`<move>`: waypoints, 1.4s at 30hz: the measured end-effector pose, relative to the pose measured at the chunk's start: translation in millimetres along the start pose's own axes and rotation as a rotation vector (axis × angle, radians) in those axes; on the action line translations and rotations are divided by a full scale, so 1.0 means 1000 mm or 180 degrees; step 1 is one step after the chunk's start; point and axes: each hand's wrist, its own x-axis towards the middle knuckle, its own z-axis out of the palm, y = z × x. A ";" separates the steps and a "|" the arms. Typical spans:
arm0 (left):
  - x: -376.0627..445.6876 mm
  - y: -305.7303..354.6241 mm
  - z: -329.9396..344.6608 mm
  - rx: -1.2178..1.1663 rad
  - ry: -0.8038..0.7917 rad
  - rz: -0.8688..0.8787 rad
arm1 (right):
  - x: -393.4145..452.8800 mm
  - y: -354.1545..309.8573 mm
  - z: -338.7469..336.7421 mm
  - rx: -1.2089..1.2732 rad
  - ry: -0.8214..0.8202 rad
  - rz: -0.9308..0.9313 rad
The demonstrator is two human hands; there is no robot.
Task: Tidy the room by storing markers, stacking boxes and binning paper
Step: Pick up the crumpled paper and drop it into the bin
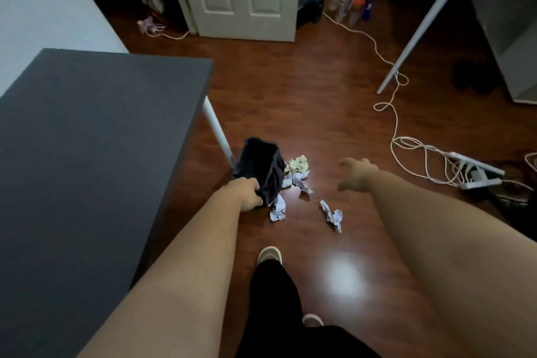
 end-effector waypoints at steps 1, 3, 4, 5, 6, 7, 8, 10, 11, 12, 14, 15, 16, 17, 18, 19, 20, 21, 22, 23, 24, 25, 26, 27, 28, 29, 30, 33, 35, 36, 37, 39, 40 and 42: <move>0.022 0.005 0.004 -0.0033 -0.0086 0.0070 | 0.014 0.003 0.007 0.0064 -0.0048 0.0112; 0.063 0.011 0.012 -0.0176 -0.0146 0.0154 | 0.045 0.010 0.022 0.0218 -0.0166 0.0276; 0.082 0.013 0.021 -0.0305 -0.0172 0.0154 | 0.060 0.014 0.030 0.0271 -0.0223 0.0310; 0.103 0.014 0.033 -0.0463 -0.0205 0.0149 | 0.074 0.019 0.039 0.0335 -0.0263 0.0351; 0.123 0.015 0.046 -0.0597 -0.0269 0.0131 | 0.089 0.026 0.049 0.0432 -0.0296 0.0427; 0.144 0.015 0.061 -0.0684 -0.0383 0.0082 | 0.105 0.034 0.060 0.0521 -0.0343 0.0515; 0.165 0.013 0.078 -0.0712 -0.0513 0.0018 | 0.123 0.043 0.073 0.0566 -0.0396 0.0568; 0.210 0.005 0.118 -0.0632 -0.0718 -0.0081 | 0.163 0.062 0.103 0.0595 -0.0504 0.0657; 0.234 0.000 0.139 -0.0549 -0.0765 -0.0118 | 0.185 0.072 0.118 0.0615 -0.0516 0.0705; 0.259 -0.005 0.159 -0.0463 -0.0770 -0.0140 | 0.210 0.081 0.133 0.0623 -0.0502 0.0727; 0.313 -0.016 0.201 -0.0336 -0.0718 -0.0120 | 0.261 0.100 0.167 0.0647 -0.0436 0.0736; 0.340 -0.020 0.220 -0.0309 -0.0687 -0.0086 | 0.287 0.107 0.184 0.0670 -0.0413 0.0734; 0.365 -0.023 0.238 -0.0279 -0.0681 -0.0028 | 0.311 0.114 0.202 0.0721 -0.0386 0.0737; 0.390 -0.026 0.254 -0.0234 -0.0683 0.0044 | 0.334 0.120 0.221 0.0793 -0.0355 0.0740; 0.413 -0.029 0.269 -0.0159 -0.0698 0.0127 | 0.356 0.126 0.241 0.0873 -0.0337 0.0730; 0.435 -0.032 0.282 -0.0099 -0.0705 0.0207 | 0.376 0.131 0.261 0.0954 -0.0364 0.0721; 0.455 -0.035 0.293 -0.0063 -0.0712 0.0274 | 0.394 0.134 0.281 0.1013 -0.0402 0.0714; 0.473 -0.038 0.303 -0.0043 -0.0690 0.0323 | 0.411 0.136 0.301 0.1065 -0.0413 0.0717; 0.489 -0.042 0.312 -0.0062 -0.0665 0.0320 | 0.426 0.137 0.318 0.1140 -0.0376 0.0755; 0.504 -0.046 0.319 -0.0100 -0.0631 0.0303 | 0.439 0.139 0.335 0.1247 -0.0303 0.0848; 0.518 -0.050 0.325 -0.0152 -0.0578 0.0272 | 0.452 0.141 0.350 0.1395 -0.0225 0.0975; 0.530 -0.055 0.332 -0.0228 -0.0515 0.0209 | 0.463 0.142 0.364 0.1544 -0.0180 0.1082; 0.540 -0.060 0.339 -0.0271 -0.0445 0.0122 | 0.472 0.144 0.379 0.1636 -0.0155 0.1155; 0.548 -0.064 0.346 -0.0267 -0.0351 0.0090 | 0.479 0.144 0.392 0.1627 -0.0165 0.1218; 0.554 -0.066 0.352 -0.0214 -0.0289 0.0101 | 0.485 0.144 0.404 0.1569 -0.0224 0.1271; 0.559 -0.069 0.358 -0.0172 -0.0263 0.0224 | 0.489 0.144 0.414 0.1537 -0.0273 0.1337; 0.561 -0.070 0.363 -0.0155 -0.0329 0.0460 | 0.492 0.144 0.424 0.1572 -0.0308 0.1435; 0.556 -0.071 0.374 0.0376 -0.0313 0.1000 | 0.486 0.141 0.443 0.1780 -0.0310 0.1489; 0.547 -0.064 0.372 0.0213 -0.0027 0.0870 | 0.481 0.137 0.445 0.1851 -0.0188 0.1373; 0.541 -0.058 0.366 -0.0177 0.0115 0.0910 | 0.479 0.134 0.441 0.1900 -0.0070 0.1349; 0.534 -0.050 0.358 -0.0514 0.0138 0.0971 | 0.476 0.129 0.434 0.1984 0.0114 0.1321; 0.518 -0.028 0.332 -0.1031 0.0304 0.1074 | 0.469 0.119 0.409 0.2358 0.0709 0.1199; 0.511 -0.015 0.314 -0.1276 0.0409 0.1155 | 0.465 0.114 0.391 0.2608 0.0996 0.1116; 0.489 0.005 0.269 -0.1680 0.0693 0.1381 | 0.457 0.100 0.346 0.3083 0.1436 0.0829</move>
